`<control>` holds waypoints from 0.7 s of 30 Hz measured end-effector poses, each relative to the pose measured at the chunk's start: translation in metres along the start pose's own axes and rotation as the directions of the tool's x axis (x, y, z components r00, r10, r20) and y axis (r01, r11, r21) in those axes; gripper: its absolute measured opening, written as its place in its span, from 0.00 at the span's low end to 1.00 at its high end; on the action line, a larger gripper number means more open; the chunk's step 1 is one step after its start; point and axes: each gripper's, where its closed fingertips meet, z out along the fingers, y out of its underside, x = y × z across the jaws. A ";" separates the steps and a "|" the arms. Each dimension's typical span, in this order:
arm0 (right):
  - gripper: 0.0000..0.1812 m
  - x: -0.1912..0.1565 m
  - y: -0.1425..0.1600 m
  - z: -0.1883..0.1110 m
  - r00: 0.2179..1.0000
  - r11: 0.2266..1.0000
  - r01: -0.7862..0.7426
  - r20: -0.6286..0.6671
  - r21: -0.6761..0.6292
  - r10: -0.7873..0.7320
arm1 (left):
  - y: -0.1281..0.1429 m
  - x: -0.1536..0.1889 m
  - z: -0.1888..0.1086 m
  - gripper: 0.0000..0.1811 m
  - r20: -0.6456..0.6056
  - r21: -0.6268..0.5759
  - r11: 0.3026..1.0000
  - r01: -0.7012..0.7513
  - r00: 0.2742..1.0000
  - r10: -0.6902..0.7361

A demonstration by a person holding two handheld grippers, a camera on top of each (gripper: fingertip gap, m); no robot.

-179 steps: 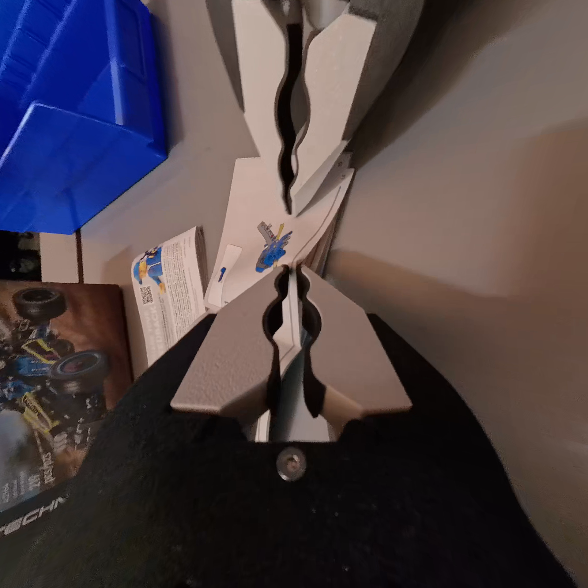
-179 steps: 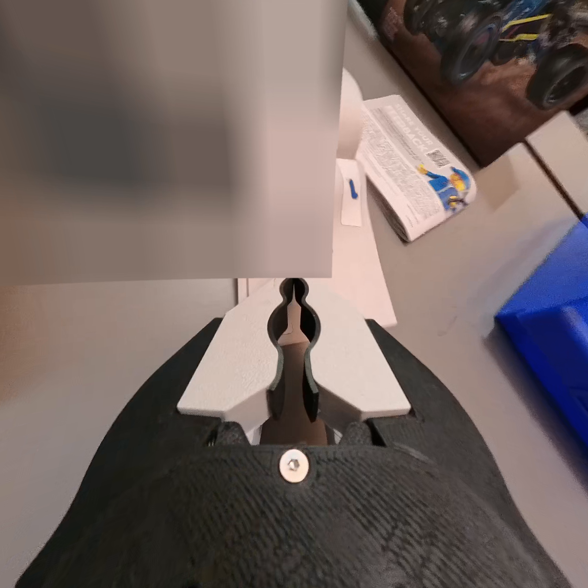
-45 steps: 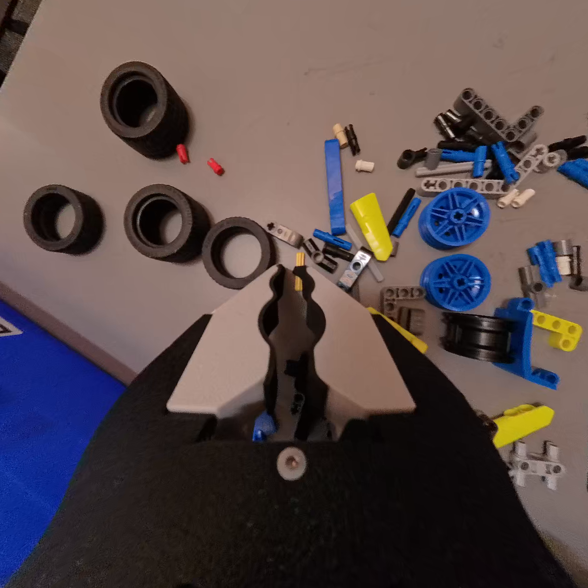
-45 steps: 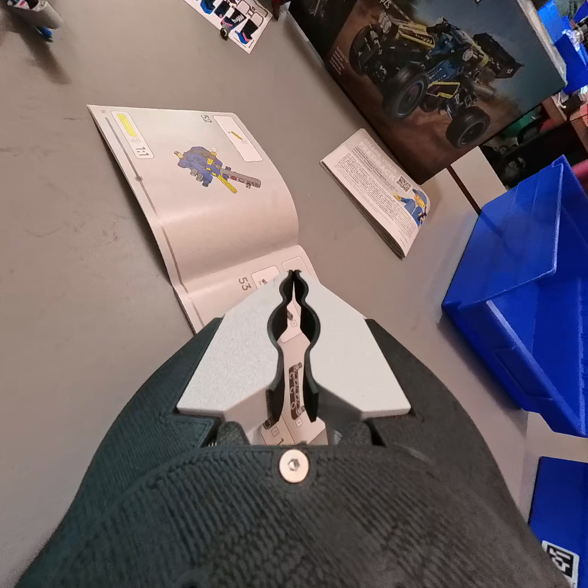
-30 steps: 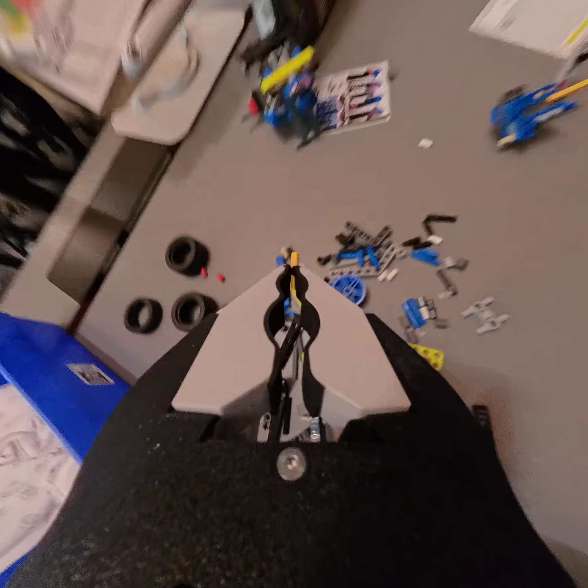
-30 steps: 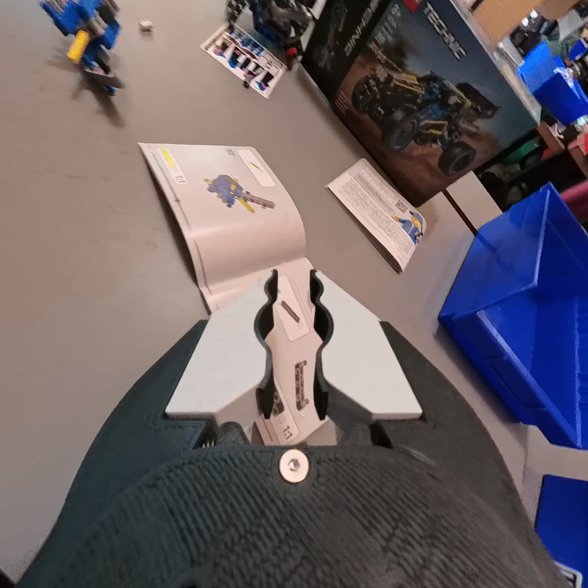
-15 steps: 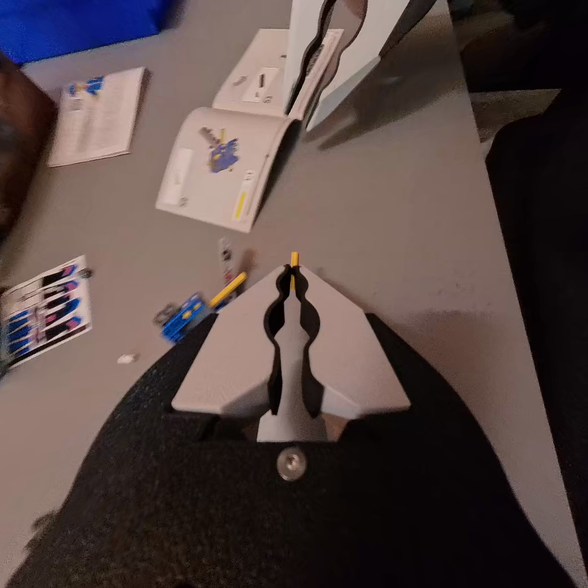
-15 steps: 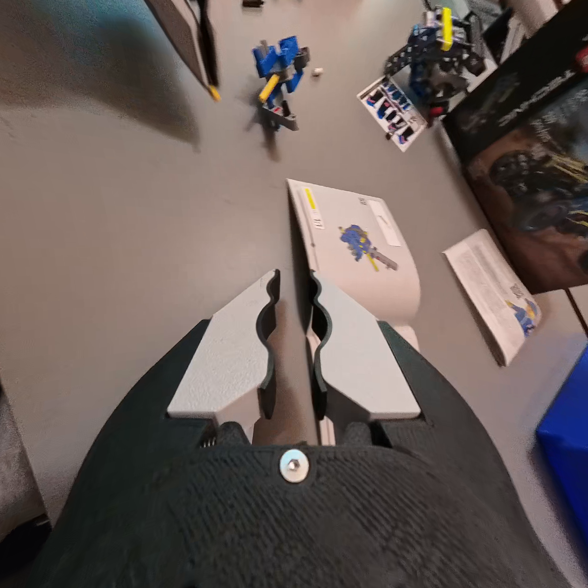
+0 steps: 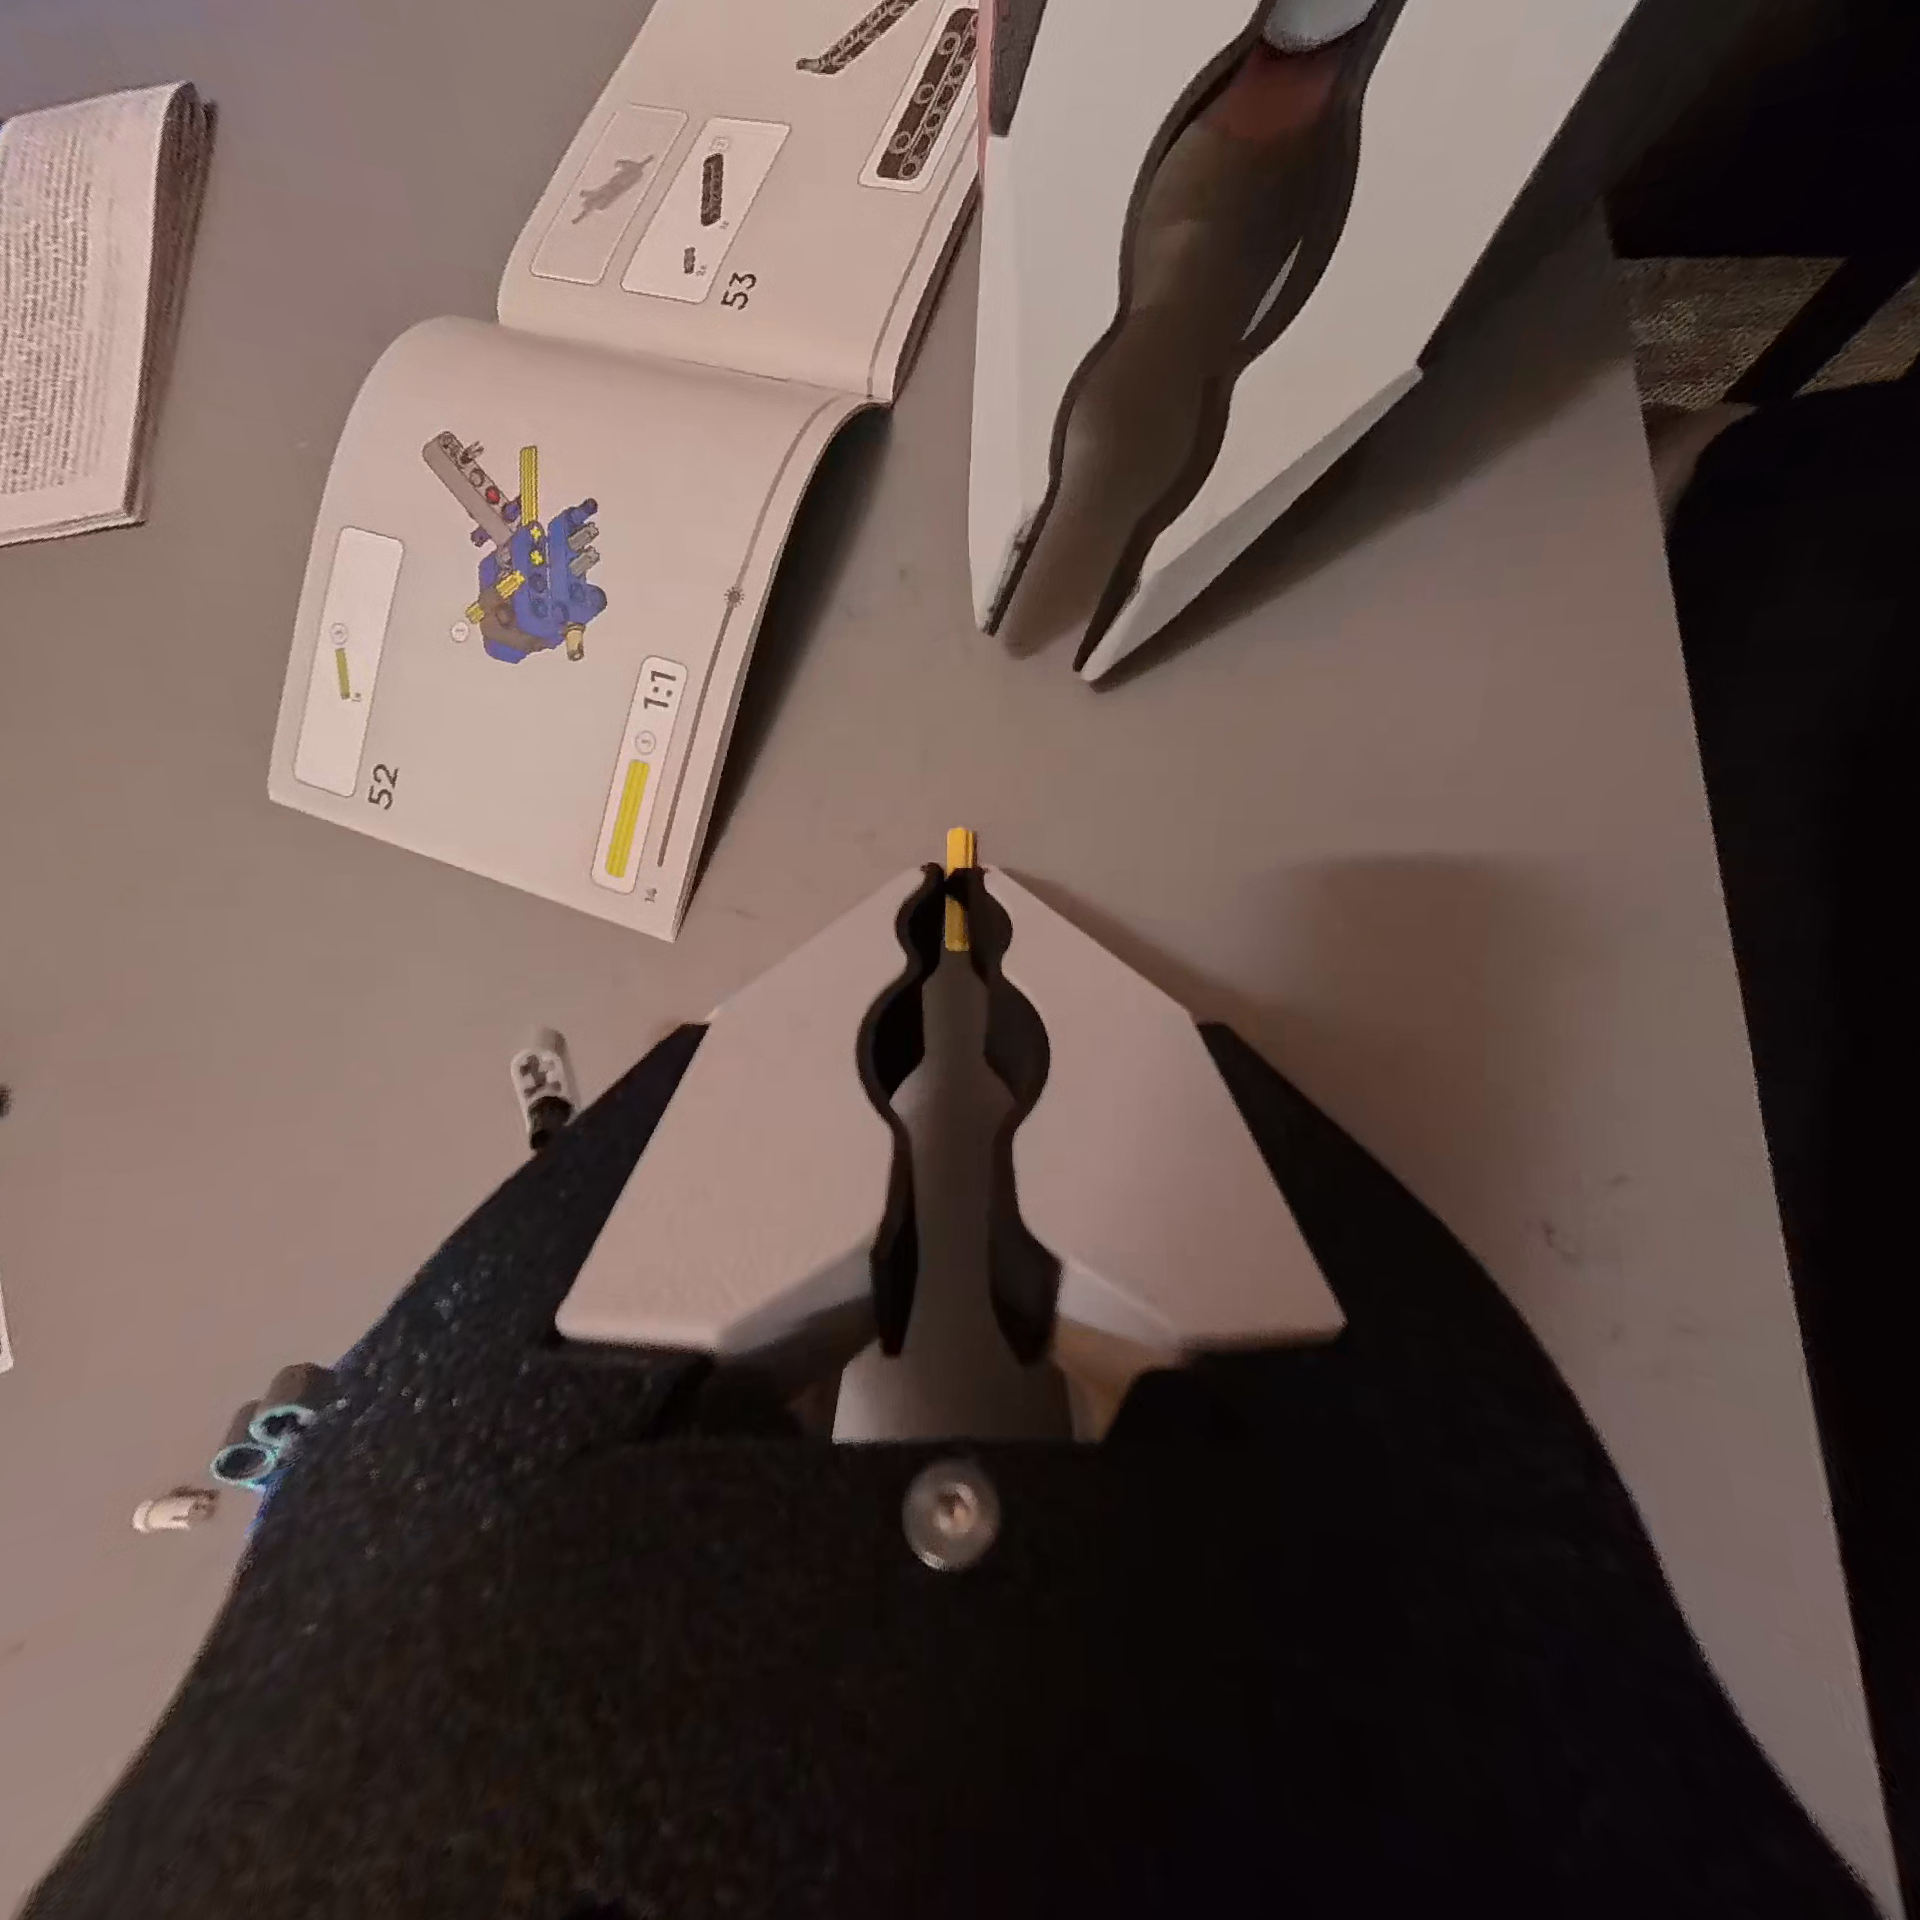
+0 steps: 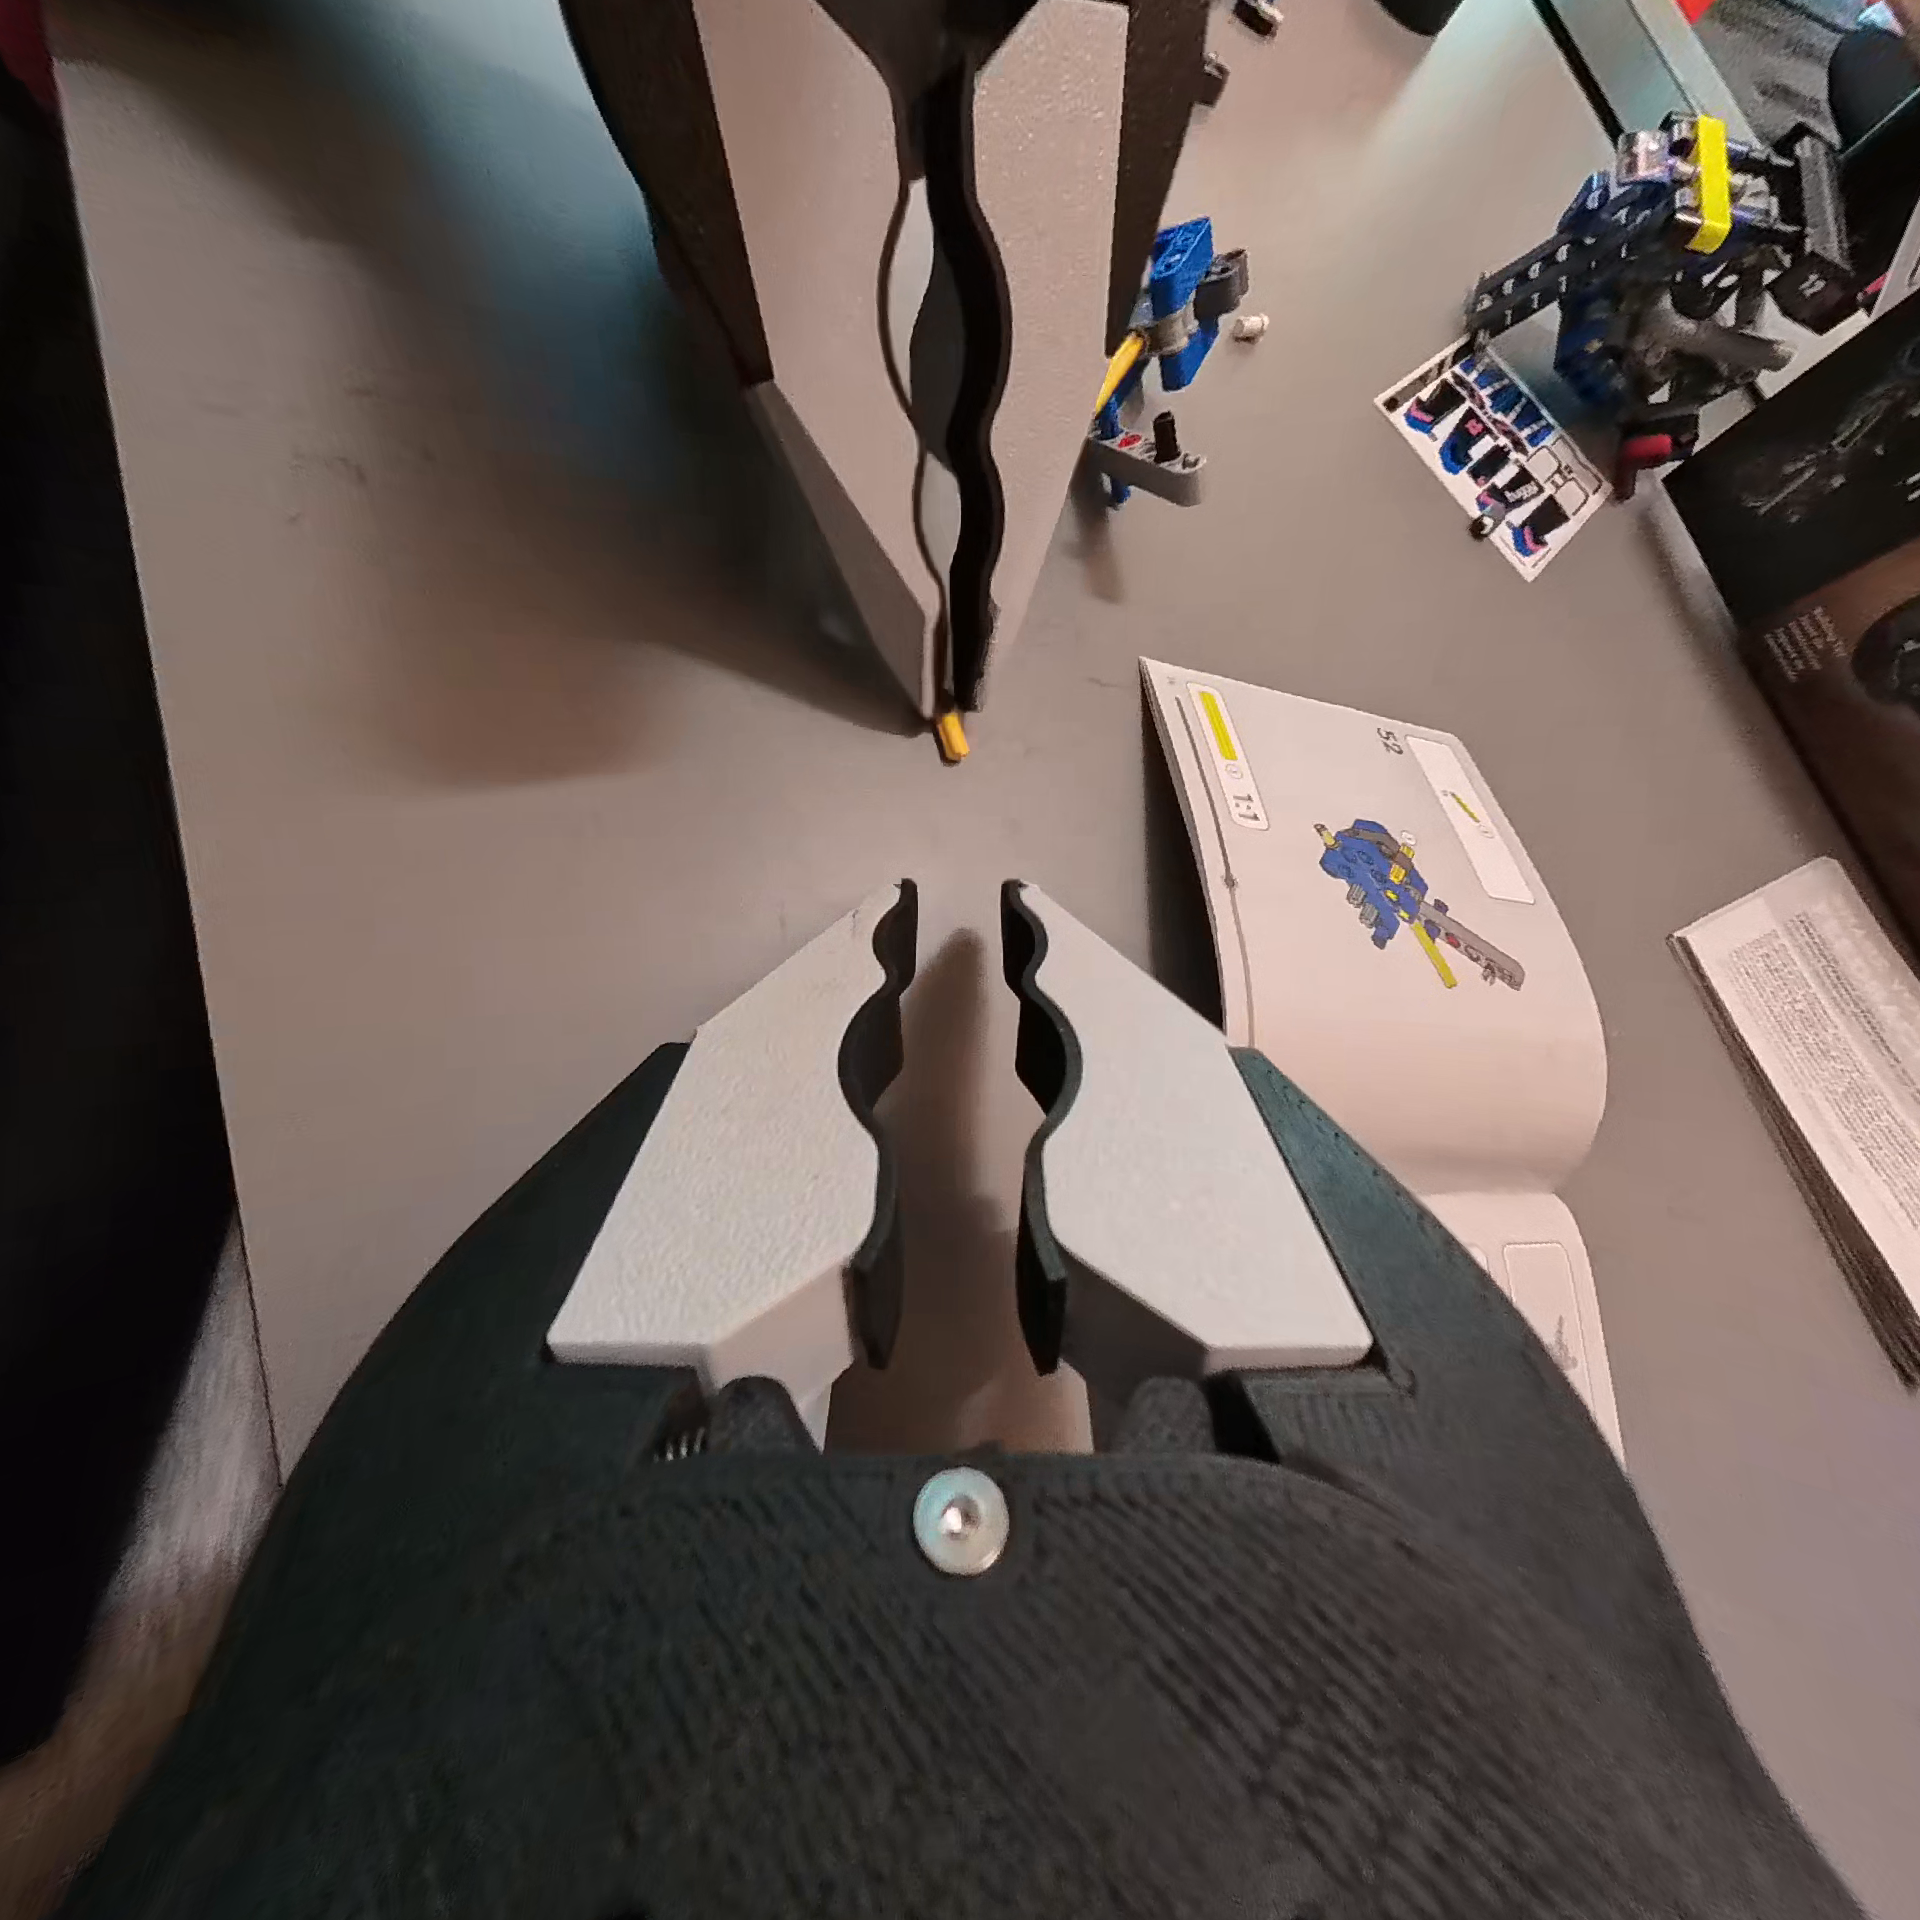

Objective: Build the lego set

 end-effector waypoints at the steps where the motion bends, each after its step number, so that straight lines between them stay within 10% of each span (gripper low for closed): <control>1: 0.08 0.000 -0.001 0.002 1.000 1.000 0.002 -0.001 0.002 -0.002 | 0.000 0.001 -0.001 0.02 0.000 0.001 1.000 0.007 1.000 -0.007; 21: 0.12 -0.011 -0.035 0.036 0.995 0.996 0.084 0.057 0.022 -0.085 | 0.061 -0.090 -0.107 0.14 0.171 0.048 0.992 0.115 0.978 -0.122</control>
